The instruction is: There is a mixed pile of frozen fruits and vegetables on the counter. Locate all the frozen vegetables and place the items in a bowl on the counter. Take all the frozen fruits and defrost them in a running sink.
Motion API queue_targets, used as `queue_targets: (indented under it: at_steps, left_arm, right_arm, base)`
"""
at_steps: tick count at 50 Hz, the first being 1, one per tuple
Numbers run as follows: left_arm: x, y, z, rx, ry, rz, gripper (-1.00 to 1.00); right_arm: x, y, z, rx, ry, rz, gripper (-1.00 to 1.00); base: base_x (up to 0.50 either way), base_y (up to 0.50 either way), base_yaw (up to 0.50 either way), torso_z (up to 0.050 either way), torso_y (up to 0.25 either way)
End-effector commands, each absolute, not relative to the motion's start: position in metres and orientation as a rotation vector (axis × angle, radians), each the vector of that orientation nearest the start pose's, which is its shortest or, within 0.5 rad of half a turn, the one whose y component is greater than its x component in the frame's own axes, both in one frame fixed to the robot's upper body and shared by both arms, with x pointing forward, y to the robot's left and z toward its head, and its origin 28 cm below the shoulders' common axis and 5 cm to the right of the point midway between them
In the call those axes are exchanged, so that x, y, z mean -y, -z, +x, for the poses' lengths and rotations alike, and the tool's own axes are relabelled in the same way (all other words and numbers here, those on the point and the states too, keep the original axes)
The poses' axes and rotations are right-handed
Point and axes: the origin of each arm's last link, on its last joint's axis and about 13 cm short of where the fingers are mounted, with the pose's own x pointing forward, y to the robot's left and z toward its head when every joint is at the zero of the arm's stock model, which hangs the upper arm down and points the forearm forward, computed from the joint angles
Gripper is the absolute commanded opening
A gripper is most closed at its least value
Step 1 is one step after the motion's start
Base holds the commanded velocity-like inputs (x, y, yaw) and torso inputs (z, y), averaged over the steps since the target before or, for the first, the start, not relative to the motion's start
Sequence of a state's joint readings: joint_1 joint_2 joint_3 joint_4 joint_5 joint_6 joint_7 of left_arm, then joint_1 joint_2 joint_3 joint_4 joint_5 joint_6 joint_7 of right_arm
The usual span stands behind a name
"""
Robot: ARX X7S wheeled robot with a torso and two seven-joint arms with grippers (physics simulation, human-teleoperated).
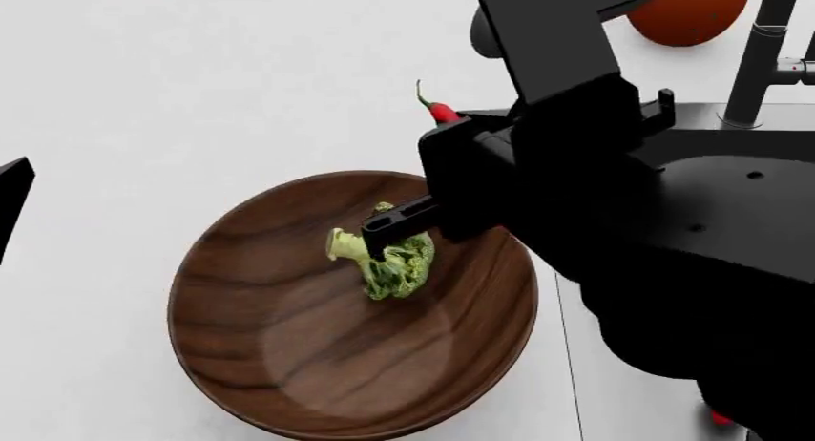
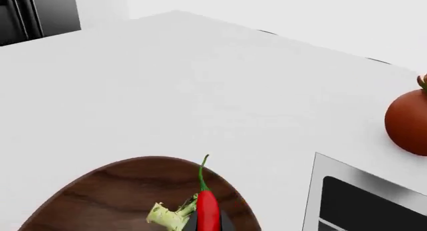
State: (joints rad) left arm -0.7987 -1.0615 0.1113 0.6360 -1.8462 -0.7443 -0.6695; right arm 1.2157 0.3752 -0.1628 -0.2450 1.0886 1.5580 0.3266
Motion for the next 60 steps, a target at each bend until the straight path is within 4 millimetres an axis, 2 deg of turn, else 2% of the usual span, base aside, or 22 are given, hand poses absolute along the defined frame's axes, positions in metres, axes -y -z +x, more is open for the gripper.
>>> queue_targets:
  at_steps: [1,10,24,35,53,60]
  left_arm:
    - [-0.278,-0.287,0.190,0.058,0.222,-0.063,1.00]
    - [-0.277,-0.286,0.188,0.054,0.223,-0.080,1.00]
    - [-0.276,-0.284,0.188,0.038,0.229,-0.098,1.00]
    - [-0.275,-0.284,0.187,0.034,0.224,-0.103,1.00]
    - [-0.277,-0.285,0.185,0.042,0.217,-0.118,1.00]
    - [-0.277,-0.285,0.185,0.042,0.216,-0.118,1.00]
  right_arm:
    - [0.108,-0.314,0.257,-0.277,-0.598,-0.212,-1.00]
    - [0.100,-0.315,0.246,-0.345,-0.698,-0.271,-1.00]
    - [0.088,-0.319,0.242,-0.458,-0.844,-0.306,-1.00]
    - [0.081,-0.319,0.253,-0.530,-0.899,-0.326,-1.00]
    - [0.068,-0.305,0.269,-0.615,-0.913,-0.372,-1.00]
    - [0.066,-0.300,0.282,-0.641,-0.894,-0.392,-1.00]
  base:
    - [0.00,0.00,0.00,0.000,0.000]
    - [0.00,0.00,0.00,0.000,0.000]
    - [0.00,0.00,0.00,0.000,0.000]
    - [0.00,0.00,0.00,0.000,0.000]
    - [0.00,0.00,0.00,0.000,0.000]
    - [0.00,0.00,0.00,0.000,0.000]
